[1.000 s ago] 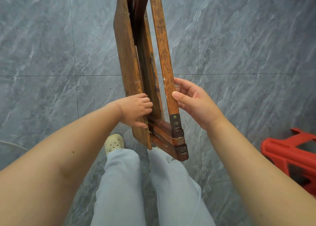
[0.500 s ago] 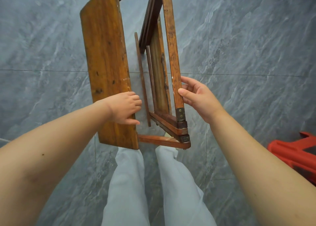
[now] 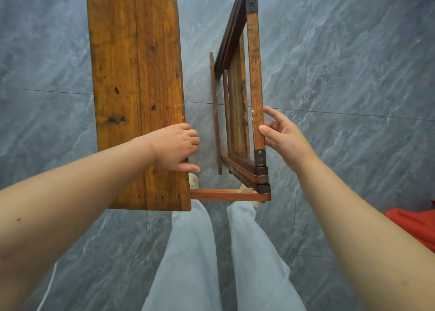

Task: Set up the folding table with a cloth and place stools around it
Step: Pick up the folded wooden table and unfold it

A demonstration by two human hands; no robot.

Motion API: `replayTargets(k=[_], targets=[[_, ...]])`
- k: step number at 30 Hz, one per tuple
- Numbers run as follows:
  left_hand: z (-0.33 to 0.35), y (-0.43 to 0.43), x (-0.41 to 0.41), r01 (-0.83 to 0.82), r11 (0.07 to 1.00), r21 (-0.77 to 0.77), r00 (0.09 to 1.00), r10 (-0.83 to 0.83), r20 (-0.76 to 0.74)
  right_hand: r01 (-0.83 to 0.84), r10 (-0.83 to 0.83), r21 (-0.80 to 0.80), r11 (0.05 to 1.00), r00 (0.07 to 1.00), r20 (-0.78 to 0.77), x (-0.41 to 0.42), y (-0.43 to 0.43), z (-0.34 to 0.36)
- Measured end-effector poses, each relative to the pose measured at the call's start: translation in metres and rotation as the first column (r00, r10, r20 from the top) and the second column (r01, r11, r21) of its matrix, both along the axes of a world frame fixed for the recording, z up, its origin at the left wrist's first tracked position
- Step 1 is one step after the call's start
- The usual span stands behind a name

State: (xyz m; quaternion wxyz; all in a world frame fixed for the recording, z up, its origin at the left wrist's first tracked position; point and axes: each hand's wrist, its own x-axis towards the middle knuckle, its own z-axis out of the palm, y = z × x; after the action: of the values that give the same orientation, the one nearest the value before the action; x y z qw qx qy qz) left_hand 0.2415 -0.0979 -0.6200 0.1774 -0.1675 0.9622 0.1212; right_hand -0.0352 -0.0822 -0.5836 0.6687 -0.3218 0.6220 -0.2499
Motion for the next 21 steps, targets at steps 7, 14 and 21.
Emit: replayTargets(k=[7, 14, 21], targets=[[0.015, -0.002, -0.005, -0.071, 0.997, -0.026, 0.993, 0.068, -0.095, -0.017, 0.017, 0.001, 1.000, 1.000, -0.025, -0.002, -0.001, 0.005], [0.022, 0.000, -0.010, -0.160, 0.986, -0.034, 0.977, 0.154, -0.148, -0.005, 0.006, 0.010, 1.000, 1.000, -0.025, 0.003, -0.002, 0.002], [0.028, 0.000, -0.001, -0.192, 0.979, -0.071, 0.973, 0.180, -0.141, -0.012, 0.012, 0.004, 1.000, 1.000, 0.005, 0.016, -0.002, 0.003]])
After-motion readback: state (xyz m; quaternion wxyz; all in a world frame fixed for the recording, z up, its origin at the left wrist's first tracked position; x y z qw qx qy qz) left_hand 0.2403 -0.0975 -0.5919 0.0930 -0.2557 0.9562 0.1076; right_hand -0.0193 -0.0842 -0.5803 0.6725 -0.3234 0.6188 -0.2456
